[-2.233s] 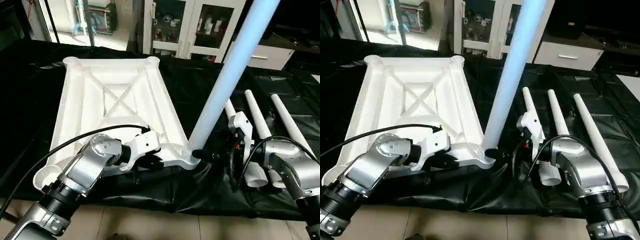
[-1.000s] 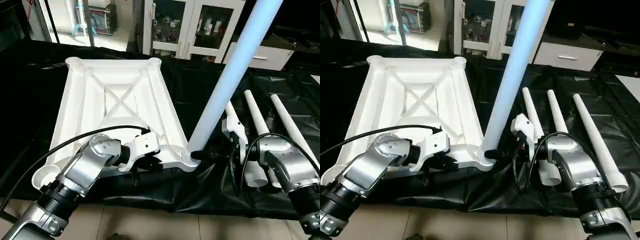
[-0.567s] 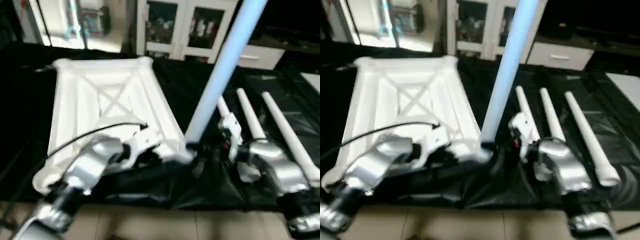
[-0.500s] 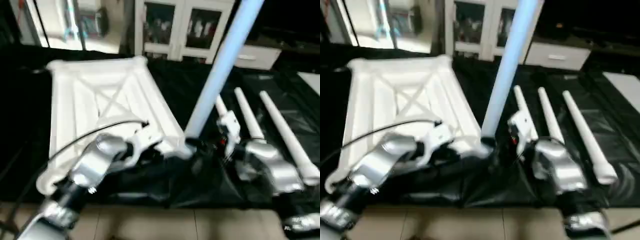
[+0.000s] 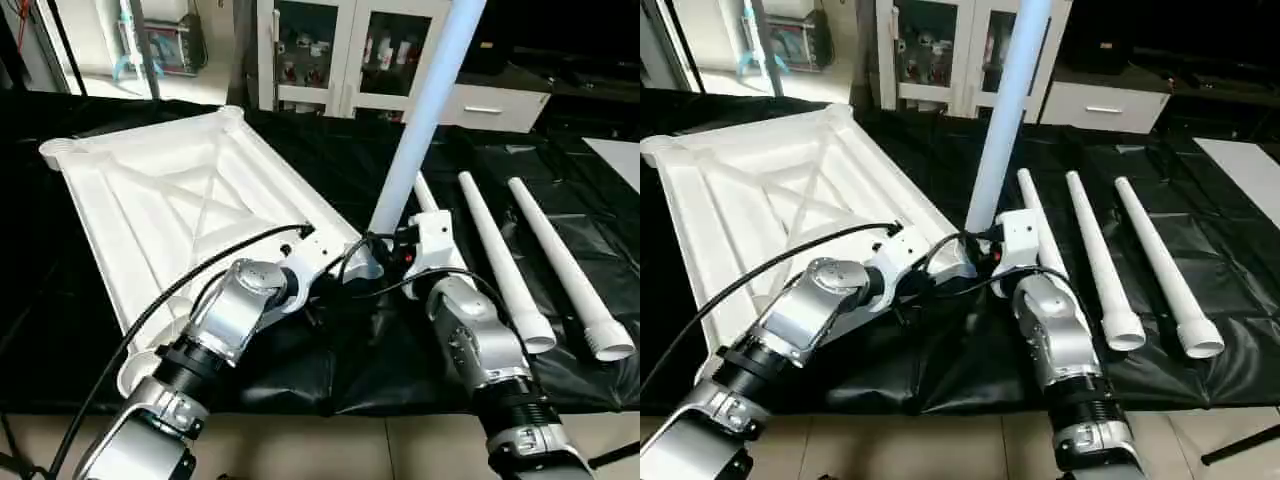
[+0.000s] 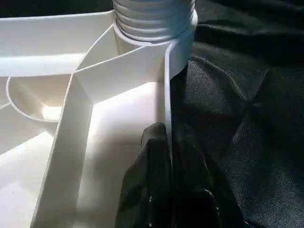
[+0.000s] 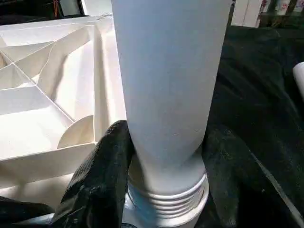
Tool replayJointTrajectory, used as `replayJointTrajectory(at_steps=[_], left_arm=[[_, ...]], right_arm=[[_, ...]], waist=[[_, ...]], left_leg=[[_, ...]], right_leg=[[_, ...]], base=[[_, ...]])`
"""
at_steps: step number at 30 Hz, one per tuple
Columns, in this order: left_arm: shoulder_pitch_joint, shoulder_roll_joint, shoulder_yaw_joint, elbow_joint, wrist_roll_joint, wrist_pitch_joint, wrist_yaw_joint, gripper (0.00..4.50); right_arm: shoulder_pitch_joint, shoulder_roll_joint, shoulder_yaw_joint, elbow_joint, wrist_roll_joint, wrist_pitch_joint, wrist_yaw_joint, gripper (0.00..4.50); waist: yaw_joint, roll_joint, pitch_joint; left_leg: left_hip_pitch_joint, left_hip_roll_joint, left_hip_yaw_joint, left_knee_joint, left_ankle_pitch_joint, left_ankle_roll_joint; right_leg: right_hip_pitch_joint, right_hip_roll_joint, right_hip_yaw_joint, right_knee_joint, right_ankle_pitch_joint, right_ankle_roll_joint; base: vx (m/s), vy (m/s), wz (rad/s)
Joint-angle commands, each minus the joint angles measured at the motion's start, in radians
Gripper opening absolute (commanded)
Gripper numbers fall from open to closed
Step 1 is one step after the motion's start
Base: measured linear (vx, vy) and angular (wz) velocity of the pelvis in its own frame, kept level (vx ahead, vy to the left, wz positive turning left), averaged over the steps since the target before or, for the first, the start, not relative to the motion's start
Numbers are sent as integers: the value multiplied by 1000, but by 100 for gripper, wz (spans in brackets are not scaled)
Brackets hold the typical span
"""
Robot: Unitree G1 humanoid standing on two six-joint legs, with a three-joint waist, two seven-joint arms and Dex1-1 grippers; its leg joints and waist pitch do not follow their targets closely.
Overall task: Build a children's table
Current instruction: Rotate leg to tighten
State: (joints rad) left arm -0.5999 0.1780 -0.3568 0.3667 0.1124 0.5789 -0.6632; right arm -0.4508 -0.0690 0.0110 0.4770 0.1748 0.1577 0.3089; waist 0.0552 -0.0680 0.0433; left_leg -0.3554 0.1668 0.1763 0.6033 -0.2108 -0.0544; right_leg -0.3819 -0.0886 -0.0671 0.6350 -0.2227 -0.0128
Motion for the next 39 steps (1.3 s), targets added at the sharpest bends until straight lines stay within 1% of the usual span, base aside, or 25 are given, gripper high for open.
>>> replayJointTrajectory(at_steps=[1, 4, 5, 6, 7, 8, 10, 11, 14, 15, 16, 17, 18, 19, 20, 23, 24, 26, 27, 29, 32, 36, 37, 38, 39], left_arm=[[-10, -1, 7, -17, -5, -20, 1, 0], [-6, 3, 7, -19, -9, -20, -3, 0], [-5, 6, 6, -21, -11, -21, -8, 0], [-3, 9, 4, -23, -13, -22, -14, 0], [-1, 12, 3, -25, -14, -22, -18, 0], [0, 15, 2, -28, -15, -26, -24, 0], [4, 20, 1, -33, -17, -28, -32, 0], [6, 25, -1, -35, -18, -37, -40, 0], [21, 47, -13, -49, -29, -78, -86, 0], [21, 47, -13, -49, -29, -78, -86, 0], [41, 72, -28, -70, -35, -96, -127, 0], [43, 75, -30, -72, -35, -99, -132, 0], [50, 84, -33, -81, -38, -94, -144, 0], [61, 99, -41, -94, -41, -110, -169, 0], [70, 110, -48, -107, -46, -115, -190, 0], [95, 143, -68, -142, -61, -152, -257, 0], [100, 151, -72, -151, -65, -160, -274, 0], [115, 176, -85, -177, -71, -201, -321, 0], [120, 183, -88, -187, -76, -200, -335, 0], [137, 208, -98, -222, -92, -196, -384, 0], [146, 224, -104, -247, -103, -174, -411, 0], [158, 247, -117, -278, -120, -166, -463, 0], [162, 258, -122, -291, -125, -167, -486, 0], [164, 261, -124, -295, -128, -169, -493, 0], [165, 263, -124, -297, -128, -167, -494, 0]], right_arm=[[6, 1, 19, 51, -28, 11, -13, 190], [5, 0, 14, 39, -19, 8, 0, 190], [6, 2, 7, 29, -3, 13, 19, 190], [7, -2, 8, 17, -3, 9, 26, 246], [9, -5, 9, 8, -5, 6, 27, 260], [13, -7, 9, -13, 10, 17, 51, 260], [21, -15, 12, -42, 19, 24, 72, 280], [26, -20, 15, -57, 22, 27, 85, 302], [48, -47, 11, -114, 41, 33, 137, 308], [48, -47, 11, -114, 41, 33, 137, 335], [71, -85, -2, -171, 72, 52, 196, 345], [73, -89, -3, -177, 75, 54, 202, 345], [80, -106, -8, -194, 84, 61, 221, 345], [88, -133, -13, -216, 94, 71, 246, 365], [95, -157, -10, -230, 104, 81, 283, 365], [107, -228, -3, -262, 136, 113, 398, 398], [107, -241, -4, -265, 140, 120, 418, 398], [107, -275, -4, -269, 142, 129, 461, 421], [105, -287, -1, -264, 137, 129, 473, 429], [100, -331, 15, -255, 131, 134, 530, 442], [99, -367, 36, -250, 133, 138, 591, 442], [84, -391, 63, -215, 122, 118, 665, 442], [80, -400, 82, -205, 123, 113, 713, 442], [79, -405, 90, -202, 122, 110, 729, 442], [76, -410, 99, -193, 119, 106, 748, 442]], waist=[[5, 13, -49], [4, 15, -47], [3, 15, -46], [4, 15, -46], [3, 15, -46], [3, 15, -46], [5, 15, -48], [5, 14, -48], [8, 14, -49], [9, 14, -48], [10, 15, -47], [13, 16, -47], [13, 17, -47], [13, 18, -44], [13, 21, -44], [15, 20, -42], [15, 20, -42], [18, 20, -42], [19, 20, -41], [24, 21, -43], [31, 19, -44], [33, 16, -44], [33, 17, -44], [35, 14, -44], [35, 14, -44]], left_leg=[[4, 66, -26, -87, -136, 14], [5, 68, -26, -91, -161, 8], [5, 68, -26, -91, -175, 6], [6, 69, -27, -92, -177, 5], [5, 69, -27, -92, -177, 4], [5, 69, -27, -92, -174, 3], [5, 70, -26, -90, -142, 15], [4, 68, -25, -88, -119, 24], [1, 67, -22, -83, -77, 54], [1, 67, -22, -83, -73, 60], [1, 68, -22, -83, -69, 68], [1, 69, -22, -82, -69, 72], [2, 71, -21, -82, -66, 76], [2, 70, -21, -84, -77, 77], [3, 71, -21, -84, -85, 72], [2, 72, -21, -85, -105, 72], [3, 72, -21, -85, -106, 69], [3, 72, -20, -85, -113, 66], [3, 73, -20, -86, -117, 64], [4, 73, -21, -84, -99, 63], [6, 71, -17, -81, -73, 75], [5, 71, -17, -80, -74, 77], [5, 71, -17, -80, -78, 78], [4, 71, -17, -79, -77, 81], [4, 71, -17, -79, -73, 83]], right_leg=[[39, -73, 55, -79, -37, -218], [38, -73, 56, -83, -73, -216], [38, -73, 56, -85, -85, -213], [38, -73, 56, -85, -88, -212], [38, -73, 57, -86, -90, -210], [38, -74, 57, -85, -86, -210], [40, -74, 57, -81, -38, -216], [42, -72, 57, -78, -10, -222], [44, -74, 56, -74, 25, -235], [45, -75, 57, -75, 25, -236], [45, -75, 57, -76, 21, -236], [46, -76, 57, -75, 21, -236], [44, -76, 57, -74, 23, -240], [43, -74, 56, -76, 3, -240], [41, -74, 56, -77, -16, -239], [43, -74, 57, -81, -41, -235], [42, -74, 56, -80, -47, -235], [39, -74, 57, -82, -62, -238], [39, -74, 57, -82, -67, -237], [41, -74, 55, -77, -49, -239], [39, -72, 56, -73, -10, -250], [40, -74, 54, -73, -22, -257], [40, -74, 54, -74, -28, -259], [41, -76, 54, -73, -27, -261], [41, -75, 54, -73, -26, -260]], base=[[0, 0, 0], [0, 0, 0], [0, 0, 0], [0, 0, 0], [0, 0, 0], [0, 0, 0], [0, 0, 0], [0, 0, 0], [0, 0, 0], [0, 0, 0], [0, 0, 0], [0, 0, 0], [0, 0, 0], [0, 0, 0], [0, 0, 0], [0, 0, 0], [0, 0, 0], [0, 0, 0], [0, 0, 0], [0, 0, 0], [0, 0, 0], [0, 0, 0], [0, 0, 0], [0, 0, 0], [0, 0, 0]])
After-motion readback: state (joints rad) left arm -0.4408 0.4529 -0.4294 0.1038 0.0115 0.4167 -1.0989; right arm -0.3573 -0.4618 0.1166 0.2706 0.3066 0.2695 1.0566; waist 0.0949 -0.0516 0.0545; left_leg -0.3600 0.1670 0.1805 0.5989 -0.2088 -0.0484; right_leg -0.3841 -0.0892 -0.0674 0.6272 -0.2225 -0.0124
